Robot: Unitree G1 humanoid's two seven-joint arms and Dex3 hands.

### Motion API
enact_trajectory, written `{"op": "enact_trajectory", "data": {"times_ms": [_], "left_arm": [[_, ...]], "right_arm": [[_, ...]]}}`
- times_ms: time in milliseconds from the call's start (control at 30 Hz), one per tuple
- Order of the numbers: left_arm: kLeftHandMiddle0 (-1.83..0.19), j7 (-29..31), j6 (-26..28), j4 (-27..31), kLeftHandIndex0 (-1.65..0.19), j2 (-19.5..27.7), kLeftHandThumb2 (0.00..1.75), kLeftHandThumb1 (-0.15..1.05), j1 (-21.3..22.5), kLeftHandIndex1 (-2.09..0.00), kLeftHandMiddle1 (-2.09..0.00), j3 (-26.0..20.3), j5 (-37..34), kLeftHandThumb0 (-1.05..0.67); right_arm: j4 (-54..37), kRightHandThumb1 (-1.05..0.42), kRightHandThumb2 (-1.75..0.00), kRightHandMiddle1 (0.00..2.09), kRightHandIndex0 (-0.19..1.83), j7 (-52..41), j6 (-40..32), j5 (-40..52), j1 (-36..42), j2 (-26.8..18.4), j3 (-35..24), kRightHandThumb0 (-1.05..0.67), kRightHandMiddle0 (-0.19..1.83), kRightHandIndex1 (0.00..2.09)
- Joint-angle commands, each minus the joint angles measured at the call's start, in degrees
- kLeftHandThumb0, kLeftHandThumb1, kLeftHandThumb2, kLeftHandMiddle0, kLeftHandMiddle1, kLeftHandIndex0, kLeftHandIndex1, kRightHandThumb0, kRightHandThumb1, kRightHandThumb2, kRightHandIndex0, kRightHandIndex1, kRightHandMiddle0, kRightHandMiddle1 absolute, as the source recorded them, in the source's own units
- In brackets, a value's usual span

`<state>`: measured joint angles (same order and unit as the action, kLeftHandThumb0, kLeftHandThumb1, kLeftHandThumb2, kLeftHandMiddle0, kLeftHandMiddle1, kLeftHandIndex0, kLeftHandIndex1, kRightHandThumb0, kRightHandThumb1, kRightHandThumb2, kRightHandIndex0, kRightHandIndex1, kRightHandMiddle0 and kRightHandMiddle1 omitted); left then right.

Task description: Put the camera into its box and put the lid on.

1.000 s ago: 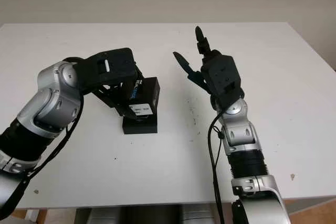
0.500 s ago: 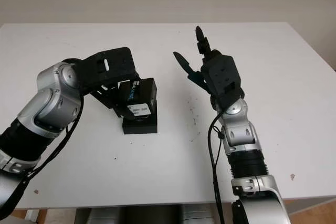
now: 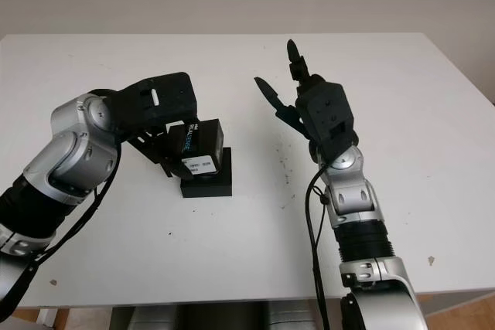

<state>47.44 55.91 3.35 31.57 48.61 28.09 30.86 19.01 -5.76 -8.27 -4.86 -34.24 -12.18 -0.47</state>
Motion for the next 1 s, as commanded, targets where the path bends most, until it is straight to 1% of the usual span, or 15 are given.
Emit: {"op": "enact_trajectory", "data": {"times_ms": [0, 67, 133, 300, 467, 533, 767, 967], "left_arm": [[-0.23, 0.74, 0.68, 1.71, -0.11, 0.81, 0.22, 1.05, 0.20, -1.74, -1.76, 0.52, -0.10, -0.25], [-0.22, 1.53, 1.75, 2.24, -0.10, 1.32, 0.23, 1.05, 0.53, -1.70, -1.71, 1.74, 0.40, -0.27], [-0.22, 1.63, 2.86, 2.66, -0.10, 1.34, 0.23, 1.05, 0.64, -1.66, -1.71, 2.14, 0.43, -0.27], [-0.24, 1.27, 4.77, 3.32, -0.13, 0.90, 0.24, 1.05, 0.24, -1.66, -1.76, 2.14, -0.80, -0.26], [-0.22, 1.33, 6.63, 4.20, -0.11, 0.91, 0.25, 1.05, 0.49, -1.63, -1.73, 3.63, -1.08, -0.26], [-0.23, 0.60, 7.22, 4.35, -0.11, 0.57, 0.24, 1.05, 0.07, -1.63, -1.77, 3.72, -1.26, -0.26], [-0.25, -1.42, 7.15, 4.50, -0.05, 0.27, 0.23, 1.05, -0.77, -1.68, -1.88, 4.33, -2.13, -0.27], [-0.21, -1.88, 3.91, 4.40, -0.06, 0.85, 0.24, 1.05, -1.16, -1.70, -1.87, 6.12, -1.81, -0.28]], "right_arm": [[0.08, -1.05, -0.32, 0.05, -0.19, 0.06, 0.80, 0.34, -1.60, 0.30, -0.17, -0.77, -0.14, 0.00], [0.32, -1.05, -0.32, 0.05, -0.19, 0.17, 1.07, 0.14, -1.69, 0.24, -0.02, -0.77, -0.14, 0.00], [0.38, -1.05, -0.32, 0.05, -0.19, 0.32, 1.15, -0.20, -1.70, 0.08, 0.14, -0.77, -0.14, 0.00], [0.26, -1.05, -0.32, 0.05, -0.19, 0.04, 0.80, 0.24, -1.67, 0.14, -0.17, -0.78, -0.14, 0.00], [-0.15, -1.05, -0.32, 0.05, -0.19, 0.14, 0.73, -0.38, -1.57, -0.19, 0.20, -0.78, -0.14, 0.00], [-0.17, -1.05, -0.33, 0.05, -0.19, -0.01, 0.72, -0.36, -1.54, -0.22, 0.14, -0.78, -0.14, 0.00], [-0.48, -1.05, -0.32, 0.05, -0.19, -0.09, 0.24, 0.09, -1.40, 0.17, -0.18, -0.79, -0.14, 0.00], [0.21, -1.05, -0.32, 0.05, -0.19, 0.12, 1.05, 0.35, -1.51, 0.41, -0.15, -0.78, -0.14, 0.00]]}}
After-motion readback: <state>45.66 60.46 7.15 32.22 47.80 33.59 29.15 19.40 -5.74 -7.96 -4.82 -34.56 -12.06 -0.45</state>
